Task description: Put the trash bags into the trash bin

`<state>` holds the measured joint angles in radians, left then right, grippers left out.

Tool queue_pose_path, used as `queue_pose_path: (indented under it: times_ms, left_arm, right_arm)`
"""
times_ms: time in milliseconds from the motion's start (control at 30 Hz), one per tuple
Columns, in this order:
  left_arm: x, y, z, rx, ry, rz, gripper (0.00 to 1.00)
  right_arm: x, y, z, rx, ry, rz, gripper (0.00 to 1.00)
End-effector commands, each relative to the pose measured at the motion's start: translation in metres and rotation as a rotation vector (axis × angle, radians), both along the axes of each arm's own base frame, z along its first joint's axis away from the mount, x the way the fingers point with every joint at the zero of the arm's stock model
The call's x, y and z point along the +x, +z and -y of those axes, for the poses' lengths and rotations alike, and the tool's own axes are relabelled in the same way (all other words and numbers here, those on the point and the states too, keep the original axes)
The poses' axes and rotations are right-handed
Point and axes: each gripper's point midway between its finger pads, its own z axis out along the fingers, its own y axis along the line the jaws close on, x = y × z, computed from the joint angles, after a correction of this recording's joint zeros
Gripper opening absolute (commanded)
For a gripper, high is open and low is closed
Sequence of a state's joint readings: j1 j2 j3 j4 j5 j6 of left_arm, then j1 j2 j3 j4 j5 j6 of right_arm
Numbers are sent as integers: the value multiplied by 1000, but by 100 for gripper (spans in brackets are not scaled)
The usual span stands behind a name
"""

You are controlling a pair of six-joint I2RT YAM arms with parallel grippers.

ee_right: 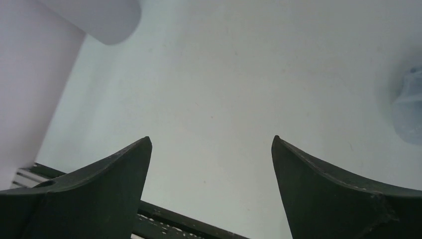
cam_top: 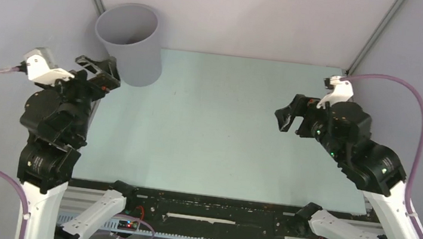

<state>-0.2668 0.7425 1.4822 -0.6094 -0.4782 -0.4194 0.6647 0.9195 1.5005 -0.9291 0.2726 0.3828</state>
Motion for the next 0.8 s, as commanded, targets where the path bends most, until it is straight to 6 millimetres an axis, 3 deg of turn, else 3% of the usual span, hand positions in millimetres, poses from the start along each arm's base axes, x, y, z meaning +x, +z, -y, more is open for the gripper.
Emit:
queue_pose_path:
  times_ms: [0, 633, 767]
  left_arm:
    - [12, -30, 14, 6, -38, -95, 100]
    - [36, -116, 85, -39, -291, -341, 100]
    - [44, -132, 103, -43, -354, -386, 100]
  right_arm:
    - [6, -20, 6, -36, -103, -33, 100]
    - [30, -80, -13, -171, -134, -191, 100]
    - [50, -104, -2, -86, -152, -298, 99]
